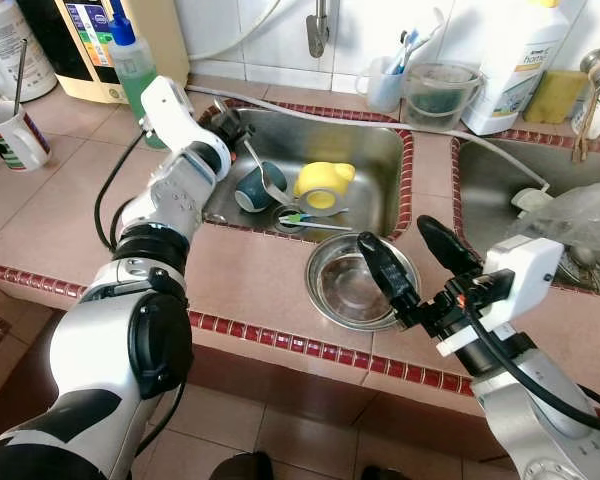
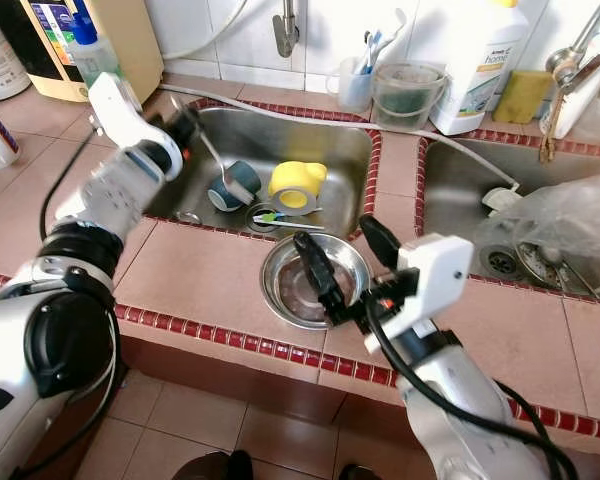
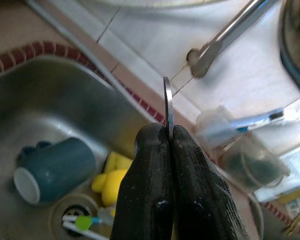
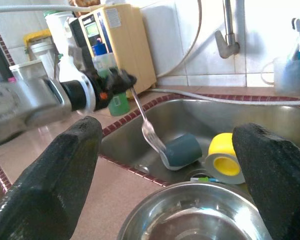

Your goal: Kitchen organization

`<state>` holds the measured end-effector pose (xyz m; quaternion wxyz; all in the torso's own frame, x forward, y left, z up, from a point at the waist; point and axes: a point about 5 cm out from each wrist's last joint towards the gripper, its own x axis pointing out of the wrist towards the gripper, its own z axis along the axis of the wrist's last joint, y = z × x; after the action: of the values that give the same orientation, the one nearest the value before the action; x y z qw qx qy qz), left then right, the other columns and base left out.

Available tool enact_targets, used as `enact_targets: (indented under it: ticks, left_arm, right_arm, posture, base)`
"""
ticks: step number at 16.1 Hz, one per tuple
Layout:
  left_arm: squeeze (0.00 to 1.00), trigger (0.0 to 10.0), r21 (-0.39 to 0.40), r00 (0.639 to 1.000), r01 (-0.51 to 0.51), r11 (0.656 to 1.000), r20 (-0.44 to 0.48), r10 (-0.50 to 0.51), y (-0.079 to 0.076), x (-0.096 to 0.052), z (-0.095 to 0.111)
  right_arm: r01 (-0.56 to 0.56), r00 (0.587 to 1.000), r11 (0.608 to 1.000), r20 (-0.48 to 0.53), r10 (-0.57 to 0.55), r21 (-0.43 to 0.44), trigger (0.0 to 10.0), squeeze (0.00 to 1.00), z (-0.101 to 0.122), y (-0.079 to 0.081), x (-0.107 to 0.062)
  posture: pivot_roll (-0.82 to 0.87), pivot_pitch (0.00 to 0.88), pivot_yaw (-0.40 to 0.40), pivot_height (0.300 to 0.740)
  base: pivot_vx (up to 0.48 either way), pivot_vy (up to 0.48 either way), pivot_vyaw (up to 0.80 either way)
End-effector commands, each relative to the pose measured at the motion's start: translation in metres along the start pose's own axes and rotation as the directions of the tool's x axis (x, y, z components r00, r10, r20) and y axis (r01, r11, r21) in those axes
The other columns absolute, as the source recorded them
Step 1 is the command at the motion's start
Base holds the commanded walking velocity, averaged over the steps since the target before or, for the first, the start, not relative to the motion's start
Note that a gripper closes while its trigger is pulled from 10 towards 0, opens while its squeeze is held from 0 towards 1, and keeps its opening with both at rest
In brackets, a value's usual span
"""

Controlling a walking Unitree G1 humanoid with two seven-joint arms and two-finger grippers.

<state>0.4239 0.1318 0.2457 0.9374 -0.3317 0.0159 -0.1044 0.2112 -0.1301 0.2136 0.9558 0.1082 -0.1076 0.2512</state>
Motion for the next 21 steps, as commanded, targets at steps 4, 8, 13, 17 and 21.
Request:
enact_targets:
  ticks: [4, 8, 13, 17, 21]
  left_arm:
    - [0.00, 10.0, 0.013, 0.999, 0.012, 1.000, -0.034, -0.011, 0.000, 0.001, -0.016]
    - [0.00, 10.0, 0.020, 0.998, 0.045, 0.999, -0.036, -0.044, -0.001, 0.000, -0.024]
    - [0.00, 10.0, 0.024, 0.996, 0.066, 0.998, -0.053, -0.065, 0.000, -0.001, -0.033]
    - [0.00, 10.0, 0.012, 0.995, 0.066, 0.998, -0.073, -0.065, 0.001, -0.001, -0.038]
    - [0.00, 10.0, 0.020, 0.995, 0.068, 0.998, -0.076, -0.066, 0.002, -0.002, -0.040]
  right_arm:
    - [0.057, 0.998, 0.998, 0.001, -0.057, 0.022, 10.0, 0.00, 0.007, 0.007, -0.014]
    - [0.109, 0.994, 0.992, -0.013, -0.108, 0.067, 10.0, 0.00, 0.010, 0.013, -0.025]
    - [0.152, 0.988, 0.986, -0.019, -0.151, 0.068, 10.0, 0.00, 0.013, 0.014, -0.033]
    - [0.166, 0.986, 0.983, -0.023, -0.165, 0.073, 10.0, 0.00, 0.015, 0.014, -0.036]
    - [0.171, 0.985, 0.982, -0.033, -0.169, 0.076, 10.0, 0.00, 0.016, 0.015, -0.038]
  posture:
    - [-0.17, 0.169, 0.077, 0.740]
    - [-0.21, 0.209, 0.085, 0.740]
    - [-0.23, 0.231, 0.089, 0.740]
    - [-0.23, 0.246, 0.089, 0.740]
    - [-0.23, 0.255, 0.089, 0.740]
  base:
    - [0.000, 0.000, 0.00]
    - [0.000, 0.000, 0.00]
    - [0.000, 0.000, 0.00]
    - [0.000, 0.000, 0.00]
    - [0.000, 0.000, 0.00]
